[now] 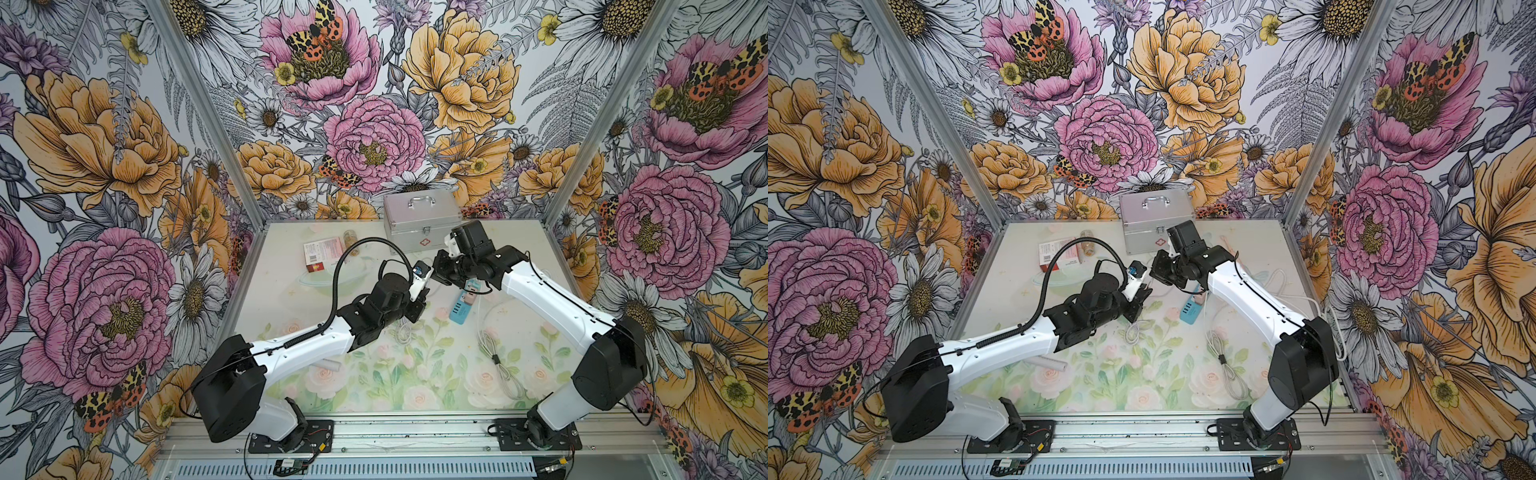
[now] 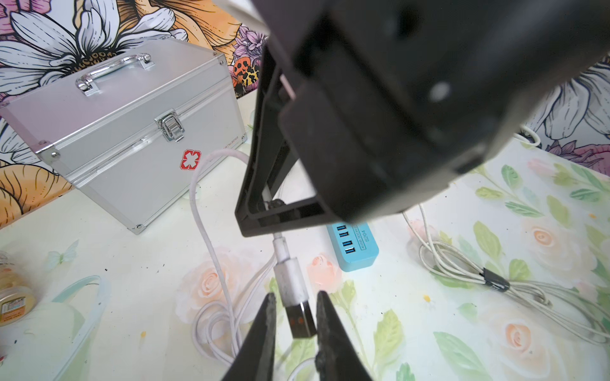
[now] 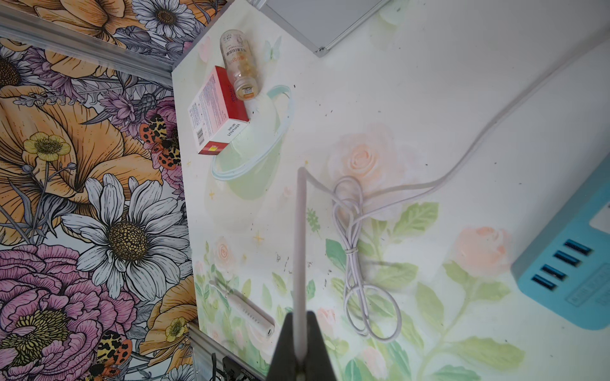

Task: Charge the electric toothbrush
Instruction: Pick up the charging cable from the center of the board.

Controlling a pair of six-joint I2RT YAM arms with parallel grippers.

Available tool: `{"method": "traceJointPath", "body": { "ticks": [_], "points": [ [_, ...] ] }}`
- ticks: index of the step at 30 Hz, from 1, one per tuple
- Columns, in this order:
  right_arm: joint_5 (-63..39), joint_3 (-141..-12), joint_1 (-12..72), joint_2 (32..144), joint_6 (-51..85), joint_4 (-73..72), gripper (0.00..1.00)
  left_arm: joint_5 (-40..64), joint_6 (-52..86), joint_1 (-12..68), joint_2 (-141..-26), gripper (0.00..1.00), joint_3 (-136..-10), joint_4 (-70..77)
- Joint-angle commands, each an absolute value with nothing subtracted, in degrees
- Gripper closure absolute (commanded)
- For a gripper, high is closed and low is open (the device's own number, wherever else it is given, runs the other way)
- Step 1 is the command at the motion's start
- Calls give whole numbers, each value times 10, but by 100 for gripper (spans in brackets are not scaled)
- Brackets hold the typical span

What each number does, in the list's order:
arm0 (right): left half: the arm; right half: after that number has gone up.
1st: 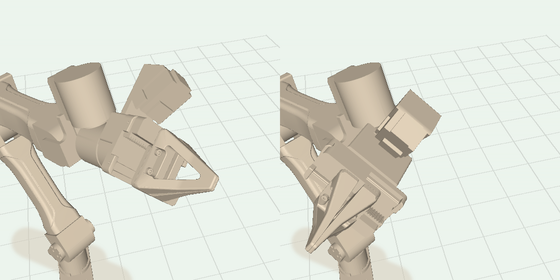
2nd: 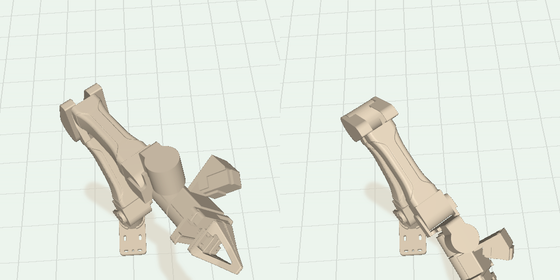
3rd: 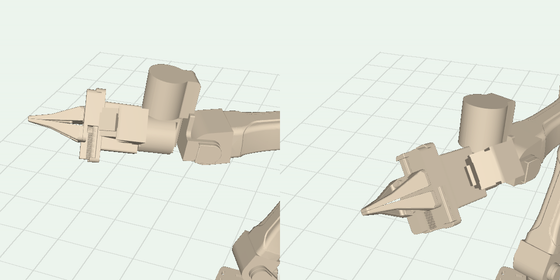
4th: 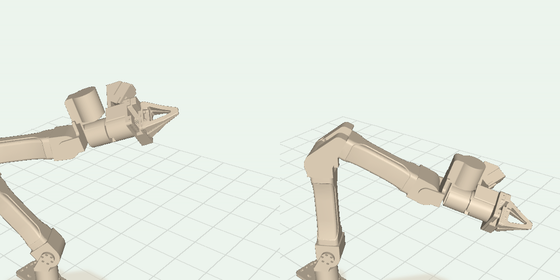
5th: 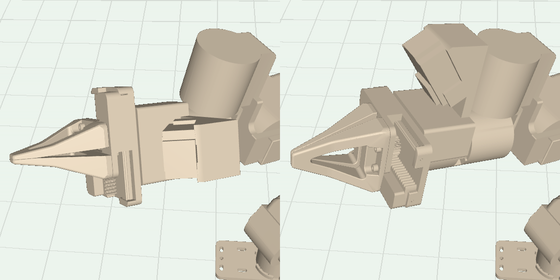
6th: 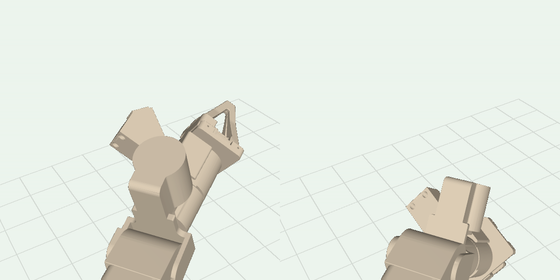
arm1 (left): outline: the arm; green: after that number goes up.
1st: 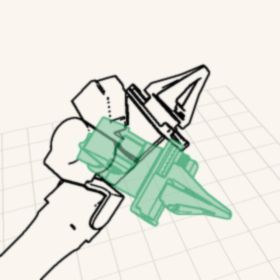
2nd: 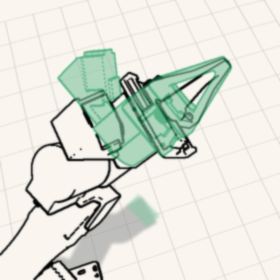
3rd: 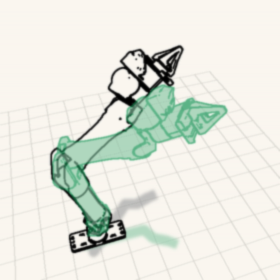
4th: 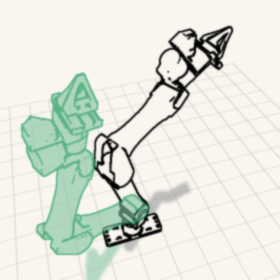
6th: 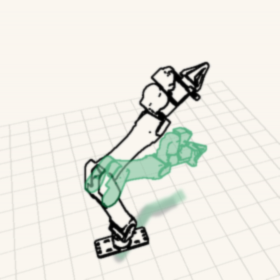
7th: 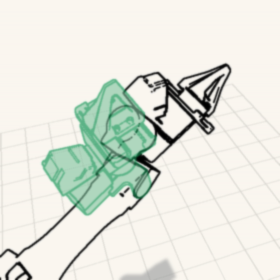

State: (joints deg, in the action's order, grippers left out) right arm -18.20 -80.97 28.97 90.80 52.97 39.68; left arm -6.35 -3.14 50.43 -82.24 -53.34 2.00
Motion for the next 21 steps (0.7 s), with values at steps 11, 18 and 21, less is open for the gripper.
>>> {"method": "traceJointPath", "body": {
  "ticks": [11, 18, 21],
  "points": [
    [-196, -818, 293, 905, 525, 396, 100, -22, -19, 478, -824, 95, -548, 41],
    [-212, -825, 283, 883, 505, 390, 90, 51, 29, 455, -814, 100, -529, 80],
    [-256, -816, 272, 861, 486, 364, 74, 72, 66, 446, -805, 100, -516, 109]
  ]
}}
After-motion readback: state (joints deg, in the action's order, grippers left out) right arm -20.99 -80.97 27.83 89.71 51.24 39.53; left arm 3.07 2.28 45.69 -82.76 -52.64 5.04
